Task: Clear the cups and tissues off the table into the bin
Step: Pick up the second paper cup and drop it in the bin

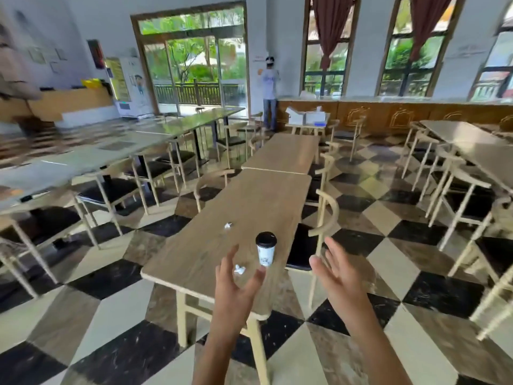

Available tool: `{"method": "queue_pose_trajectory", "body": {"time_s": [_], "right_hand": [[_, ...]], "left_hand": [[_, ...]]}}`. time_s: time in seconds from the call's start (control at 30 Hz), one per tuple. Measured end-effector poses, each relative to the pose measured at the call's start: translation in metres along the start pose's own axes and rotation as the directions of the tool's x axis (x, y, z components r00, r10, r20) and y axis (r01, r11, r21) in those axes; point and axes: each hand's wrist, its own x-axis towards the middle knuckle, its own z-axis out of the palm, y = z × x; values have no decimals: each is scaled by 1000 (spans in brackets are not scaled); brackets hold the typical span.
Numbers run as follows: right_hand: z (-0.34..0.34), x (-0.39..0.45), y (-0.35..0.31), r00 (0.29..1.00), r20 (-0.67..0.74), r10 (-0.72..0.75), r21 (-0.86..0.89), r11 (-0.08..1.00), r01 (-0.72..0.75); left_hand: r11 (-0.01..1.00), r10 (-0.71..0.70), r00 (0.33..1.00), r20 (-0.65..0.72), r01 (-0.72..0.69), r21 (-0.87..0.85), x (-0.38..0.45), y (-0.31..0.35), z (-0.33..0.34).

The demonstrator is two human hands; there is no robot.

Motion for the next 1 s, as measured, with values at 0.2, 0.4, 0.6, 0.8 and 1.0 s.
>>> {"method": "queue_pose_trajectory", "body": {"time_s": [0.2,0.4,0.6,0.8,1.0], "right_hand": [[31,88,44,998,45,45,-32,999,-44],[41,186,105,986,59,154,-33,988,-152],[55,265,155,950,121,286,-59,958,-281],[77,309,199,913,153,379,-58,925,-375],[99,329,242,854,144,500,-64,866,-496]], "left_hand": [[996,-61,997,-37,63,63,81,-50,6],[983,-137,991,-4,136,122,178,-104,47],[950,-246,969,-11,244,195,245,-156,83],[893,-336,941,-24,327,309,287,-205,108],[835,-409,912,11,370,407,315,-244,138]]}}
